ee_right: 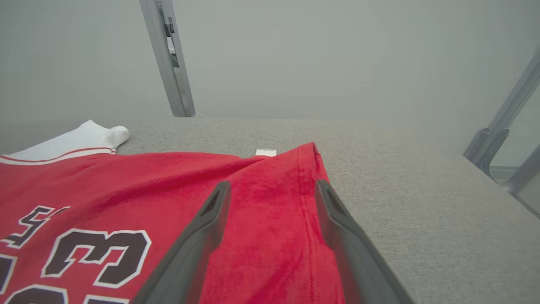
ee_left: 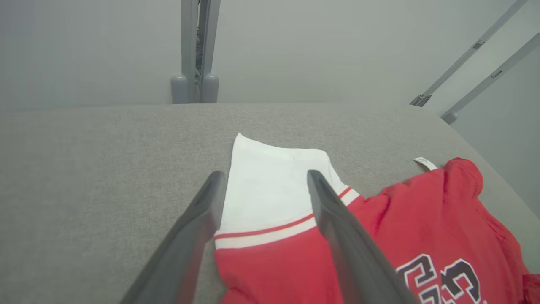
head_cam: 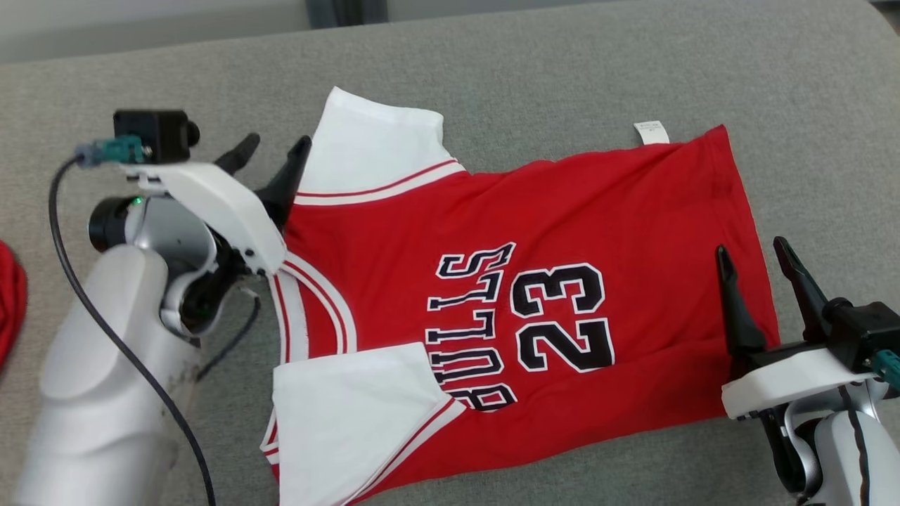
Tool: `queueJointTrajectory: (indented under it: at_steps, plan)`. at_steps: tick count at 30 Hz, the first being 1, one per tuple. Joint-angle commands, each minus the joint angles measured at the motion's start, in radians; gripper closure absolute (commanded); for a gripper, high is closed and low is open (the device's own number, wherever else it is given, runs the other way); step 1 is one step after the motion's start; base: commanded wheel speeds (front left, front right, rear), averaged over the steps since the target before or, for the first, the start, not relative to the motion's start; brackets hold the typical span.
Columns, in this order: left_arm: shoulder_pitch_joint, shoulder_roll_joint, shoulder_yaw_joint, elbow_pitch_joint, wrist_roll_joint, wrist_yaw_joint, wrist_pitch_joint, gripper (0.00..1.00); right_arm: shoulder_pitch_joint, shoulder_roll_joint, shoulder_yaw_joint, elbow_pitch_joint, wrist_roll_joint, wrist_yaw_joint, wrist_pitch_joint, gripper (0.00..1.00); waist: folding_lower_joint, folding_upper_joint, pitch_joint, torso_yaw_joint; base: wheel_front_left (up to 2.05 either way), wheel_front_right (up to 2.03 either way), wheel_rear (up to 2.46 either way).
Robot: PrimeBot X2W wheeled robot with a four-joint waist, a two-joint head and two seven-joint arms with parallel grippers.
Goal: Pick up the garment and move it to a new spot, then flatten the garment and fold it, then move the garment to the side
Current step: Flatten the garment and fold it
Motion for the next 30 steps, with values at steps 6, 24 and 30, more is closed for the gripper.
queueJointTrajectory:
  at_steps: [6, 24, 30]
  plan:
    - [-0.244, 0.053, -0.001, 0.147, -0.065, -0.039, 0.186, 0.00, -0.054, -0.006, 0.004, 0.020, 0.001, 0.000, -0.027, 0.00, 0.0000, 0.0000, 0.124, -0.066, 0.00, 0.00, 0.00]
    - [-0.563, 0.093, -0.090, 0.423, -0.009, -0.047, 0.350, 0.00, -0.163, 0.024, 0.053, 0.057, 0.019, 0.000, -0.051, 0.00, 0.0000, 0.0000, 0.259, -0.153, 0.00, 0.00, 0.00]
    - [-0.574, 0.101, -0.106, 0.448, -0.003, -0.053, 0.341, 0.00, -0.165, 0.030, 0.052, 0.042, 0.020, 0.000, -0.051, 0.00, 0.0000, 0.0000, 0.272, -0.167, 0.00, 0.00, 0.00]
